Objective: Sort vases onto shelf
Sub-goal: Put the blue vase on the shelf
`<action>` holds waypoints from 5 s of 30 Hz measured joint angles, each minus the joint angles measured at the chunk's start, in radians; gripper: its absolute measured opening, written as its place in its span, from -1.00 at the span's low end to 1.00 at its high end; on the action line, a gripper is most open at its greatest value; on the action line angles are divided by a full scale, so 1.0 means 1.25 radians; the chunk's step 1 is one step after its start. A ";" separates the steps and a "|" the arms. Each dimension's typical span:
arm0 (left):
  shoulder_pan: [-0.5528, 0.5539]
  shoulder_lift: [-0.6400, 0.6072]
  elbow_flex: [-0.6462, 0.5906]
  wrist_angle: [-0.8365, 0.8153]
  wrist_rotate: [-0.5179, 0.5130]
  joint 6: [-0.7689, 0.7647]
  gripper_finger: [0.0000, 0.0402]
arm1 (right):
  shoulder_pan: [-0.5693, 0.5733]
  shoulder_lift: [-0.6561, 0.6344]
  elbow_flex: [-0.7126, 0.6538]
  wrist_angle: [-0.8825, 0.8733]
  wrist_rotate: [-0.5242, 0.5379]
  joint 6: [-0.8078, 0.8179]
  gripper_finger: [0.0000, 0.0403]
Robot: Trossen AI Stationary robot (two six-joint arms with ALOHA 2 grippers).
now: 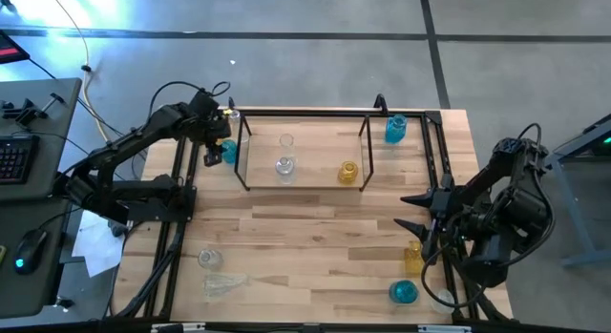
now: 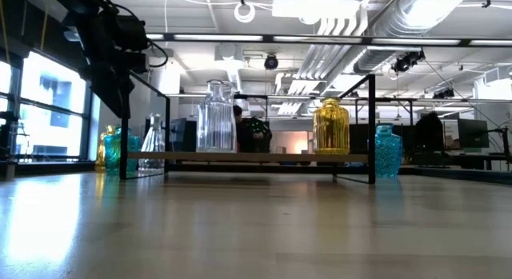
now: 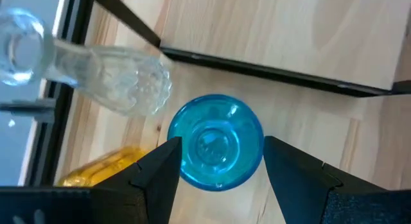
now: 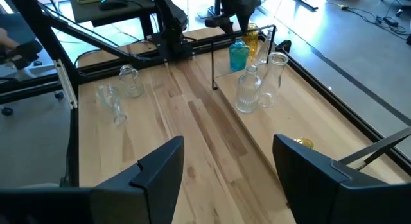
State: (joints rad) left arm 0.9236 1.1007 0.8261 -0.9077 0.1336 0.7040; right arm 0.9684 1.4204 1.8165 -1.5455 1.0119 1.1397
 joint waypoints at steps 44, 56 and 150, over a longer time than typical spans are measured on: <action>0.005 0.104 0.000 0.021 0.051 -0.101 0.05 | 0.001 0.003 0.000 0.008 -0.014 -0.018 0.10; 0.011 0.136 0.002 0.017 0.043 -0.087 0.05 | 0.001 0.023 0.000 0.014 -0.034 -0.018 0.10; -0.619 -0.257 0.007 -0.102 0.196 -0.755 -0.32 | 0.001 0.022 0.000 0.098 -0.015 -0.150 0.10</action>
State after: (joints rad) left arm 0.1498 0.7791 0.8351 -1.0350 0.3780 -0.2401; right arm 0.9695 1.4483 1.8164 -1.4234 0.9928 0.9516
